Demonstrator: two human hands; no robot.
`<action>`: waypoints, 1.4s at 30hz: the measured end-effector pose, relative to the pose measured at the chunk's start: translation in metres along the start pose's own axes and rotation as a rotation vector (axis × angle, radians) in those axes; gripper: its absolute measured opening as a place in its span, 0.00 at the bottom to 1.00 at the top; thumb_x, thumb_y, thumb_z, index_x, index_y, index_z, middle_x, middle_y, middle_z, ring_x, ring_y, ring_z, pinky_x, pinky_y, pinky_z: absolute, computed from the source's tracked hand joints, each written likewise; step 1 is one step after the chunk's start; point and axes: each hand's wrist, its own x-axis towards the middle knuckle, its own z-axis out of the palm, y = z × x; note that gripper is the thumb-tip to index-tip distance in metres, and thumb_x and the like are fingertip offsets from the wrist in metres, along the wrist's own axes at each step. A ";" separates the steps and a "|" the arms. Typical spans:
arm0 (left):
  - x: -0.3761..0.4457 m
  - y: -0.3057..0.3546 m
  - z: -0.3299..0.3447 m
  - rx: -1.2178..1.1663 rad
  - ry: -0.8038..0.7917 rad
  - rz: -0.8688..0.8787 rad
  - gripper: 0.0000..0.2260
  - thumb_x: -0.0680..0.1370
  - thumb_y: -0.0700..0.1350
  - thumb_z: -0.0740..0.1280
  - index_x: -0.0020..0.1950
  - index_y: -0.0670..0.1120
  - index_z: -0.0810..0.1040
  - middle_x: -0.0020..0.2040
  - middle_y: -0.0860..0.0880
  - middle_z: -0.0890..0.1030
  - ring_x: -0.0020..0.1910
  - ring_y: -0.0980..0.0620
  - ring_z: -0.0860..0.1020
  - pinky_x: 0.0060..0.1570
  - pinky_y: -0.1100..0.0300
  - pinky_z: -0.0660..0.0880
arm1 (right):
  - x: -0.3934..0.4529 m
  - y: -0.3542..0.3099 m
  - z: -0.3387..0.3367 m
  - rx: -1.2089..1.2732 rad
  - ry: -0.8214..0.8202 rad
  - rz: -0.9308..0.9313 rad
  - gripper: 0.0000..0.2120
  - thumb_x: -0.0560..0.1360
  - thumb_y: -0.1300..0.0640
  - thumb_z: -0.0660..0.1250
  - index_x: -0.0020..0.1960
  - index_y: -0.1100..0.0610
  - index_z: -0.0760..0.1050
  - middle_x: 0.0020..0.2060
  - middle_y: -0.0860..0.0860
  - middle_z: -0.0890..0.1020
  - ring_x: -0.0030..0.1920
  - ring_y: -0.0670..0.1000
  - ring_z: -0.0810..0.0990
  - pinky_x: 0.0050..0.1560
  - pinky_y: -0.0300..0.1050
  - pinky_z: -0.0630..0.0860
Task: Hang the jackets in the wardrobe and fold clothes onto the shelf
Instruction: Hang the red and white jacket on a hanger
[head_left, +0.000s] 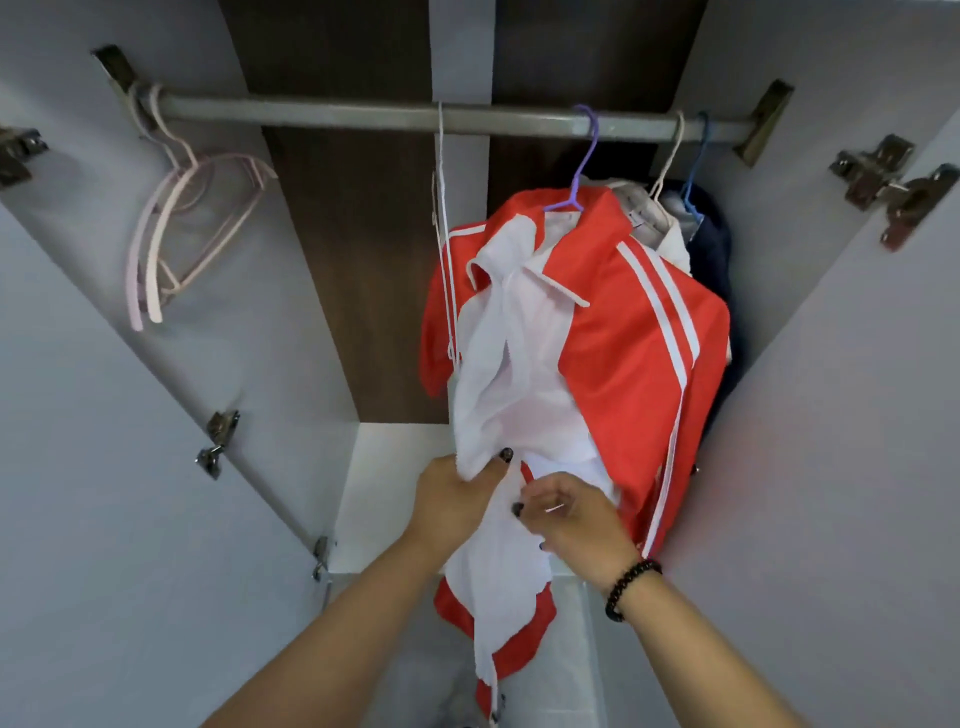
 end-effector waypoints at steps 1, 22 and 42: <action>-0.003 0.003 0.001 -0.009 0.014 -0.004 0.11 0.75 0.54 0.70 0.40 0.48 0.83 0.38 0.50 0.84 0.37 0.53 0.82 0.39 0.61 0.78 | -0.011 0.013 0.010 -0.037 -0.001 -0.019 0.19 0.67 0.51 0.76 0.54 0.50 0.74 0.52 0.45 0.77 0.48 0.45 0.78 0.48 0.37 0.77; -0.154 0.017 -0.063 -0.214 -0.006 -0.115 0.10 0.78 0.51 0.68 0.50 0.45 0.80 0.46 0.46 0.83 0.45 0.50 0.82 0.41 0.59 0.78 | -0.129 0.029 0.061 -0.156 0.129 -0.246 0.16 0.75 0.60 0.66 0.31 0.55 0.64 0.26 0.46 0.68 0.26 0.42 0.66 0.27 0.28 0.65; -0.252 -0.073 -0.037 -0.668 0.058 -0.167 0.11 0.78 0.33 0.65 0.54 0.48 0.78 0.37 0.47 0.82 0.32 0.53 0.77 0.34 0.61 0.74 | -0.163 0.020 0.034 0.176 0.085 -0.058 0.17 0.72 0.58 0.71 0.27 0.53 0.71 0.21 0.42 0.72 0.24 0.43 0.70 0.24 0.32 0.66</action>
